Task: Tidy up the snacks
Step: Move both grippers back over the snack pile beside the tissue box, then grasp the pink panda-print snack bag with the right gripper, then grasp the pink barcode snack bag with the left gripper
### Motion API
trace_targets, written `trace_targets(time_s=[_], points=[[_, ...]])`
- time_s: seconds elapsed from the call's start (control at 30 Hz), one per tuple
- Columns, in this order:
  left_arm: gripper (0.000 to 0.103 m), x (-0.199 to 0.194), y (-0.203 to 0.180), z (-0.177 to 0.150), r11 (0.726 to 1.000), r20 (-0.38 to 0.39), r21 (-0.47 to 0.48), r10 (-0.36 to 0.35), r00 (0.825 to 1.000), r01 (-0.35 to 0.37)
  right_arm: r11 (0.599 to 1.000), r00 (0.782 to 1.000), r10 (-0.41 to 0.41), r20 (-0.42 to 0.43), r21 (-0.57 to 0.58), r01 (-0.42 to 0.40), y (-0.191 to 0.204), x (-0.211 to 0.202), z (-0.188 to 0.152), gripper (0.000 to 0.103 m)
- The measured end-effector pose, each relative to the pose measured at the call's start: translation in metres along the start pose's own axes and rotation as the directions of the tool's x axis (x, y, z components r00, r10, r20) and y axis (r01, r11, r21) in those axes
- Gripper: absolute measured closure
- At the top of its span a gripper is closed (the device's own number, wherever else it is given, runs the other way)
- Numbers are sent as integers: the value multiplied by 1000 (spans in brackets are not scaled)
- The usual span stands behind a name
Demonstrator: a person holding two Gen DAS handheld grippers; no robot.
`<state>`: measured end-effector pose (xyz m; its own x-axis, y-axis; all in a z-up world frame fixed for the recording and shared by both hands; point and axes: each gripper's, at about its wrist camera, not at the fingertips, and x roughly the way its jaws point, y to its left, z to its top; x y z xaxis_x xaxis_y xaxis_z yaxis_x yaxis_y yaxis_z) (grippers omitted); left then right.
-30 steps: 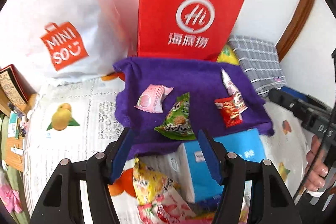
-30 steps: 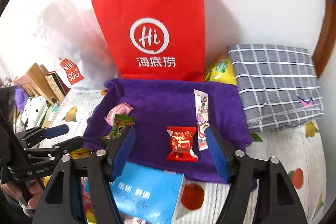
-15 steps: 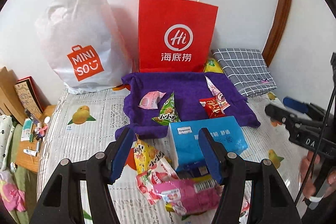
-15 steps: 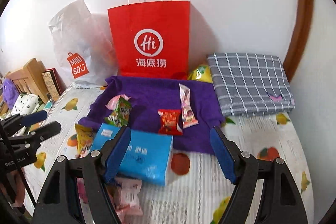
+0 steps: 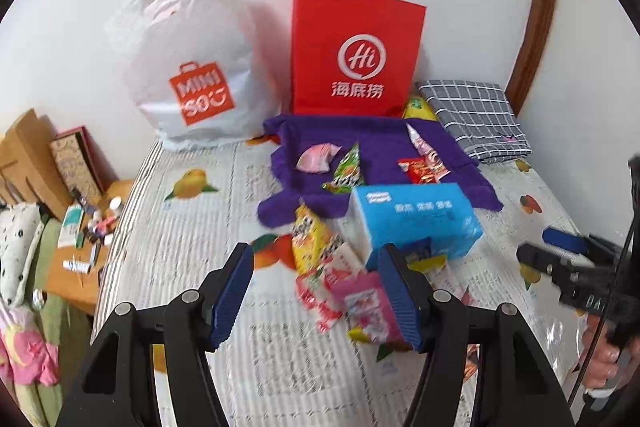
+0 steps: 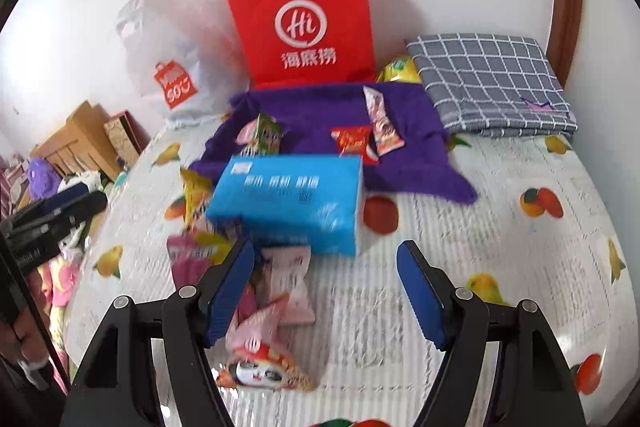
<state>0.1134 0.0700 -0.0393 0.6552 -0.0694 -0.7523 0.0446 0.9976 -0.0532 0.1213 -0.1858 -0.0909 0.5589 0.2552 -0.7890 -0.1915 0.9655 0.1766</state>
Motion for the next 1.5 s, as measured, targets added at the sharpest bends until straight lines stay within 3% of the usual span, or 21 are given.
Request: trace_targets(time_s=[0.23, 0.43, 0.53, 0.6, 0.7, 0.97, 1.13, 1.27, 1.37, 1.5], points=[[40, 0, 16, -21, 998, -24, -56, -10, 1000, 8, 998, 996, 41, -77, -36, -44, 22, 15, -41, 31], [27, -2, 33, -33, 994, -33, -111, -8, 999, 4, 996, 987, 51, -150, -62, -61, 37, 38, -63, 33], [27, -1, 42, -38, 990, -46, -140, -17, 999, 11, 995, 983, 31, -179, -84, -47, 43, 51, -69, 38], [27, 1, 46, -41, 989, -53, -150, -28, 998, 19, 995, 979, 42, -199, -81, -59, 43, 59, -72, 47], [27, 8, 49, -42, 988, -64, -151, -44, 997, 34, 995, 984, 45, -172, -82, -60, 42, 56, -72, 54], [27, 36, 41, -38, 979, -98, -176, -123, 988, 104, 996, 994, 46, -103, -68, -53, 17, 33, -59, 56], [27, 50, 14, -37, 975, -130, -145, -187, 974, 168, 1000, 998, 3, -55, -1, -3, -16, 23, -50, 56], [20, 60, -9, -45, 958, -152, -145, -269, 951, 247, 999, 999, -10, -38, 51, 12, -40, 17, -48, 56], [20, 69, -22, -50, 955, -186, -140, -285, 940, 262, 997, 999, -18, -33, 72, 21, -52, 15, -50, 56], [20, 86, -35, -54, 963, -225, -135, -258, 940, 232, 996, 999, -9, -36, 93, 12, -62, 17, -54, 56]])
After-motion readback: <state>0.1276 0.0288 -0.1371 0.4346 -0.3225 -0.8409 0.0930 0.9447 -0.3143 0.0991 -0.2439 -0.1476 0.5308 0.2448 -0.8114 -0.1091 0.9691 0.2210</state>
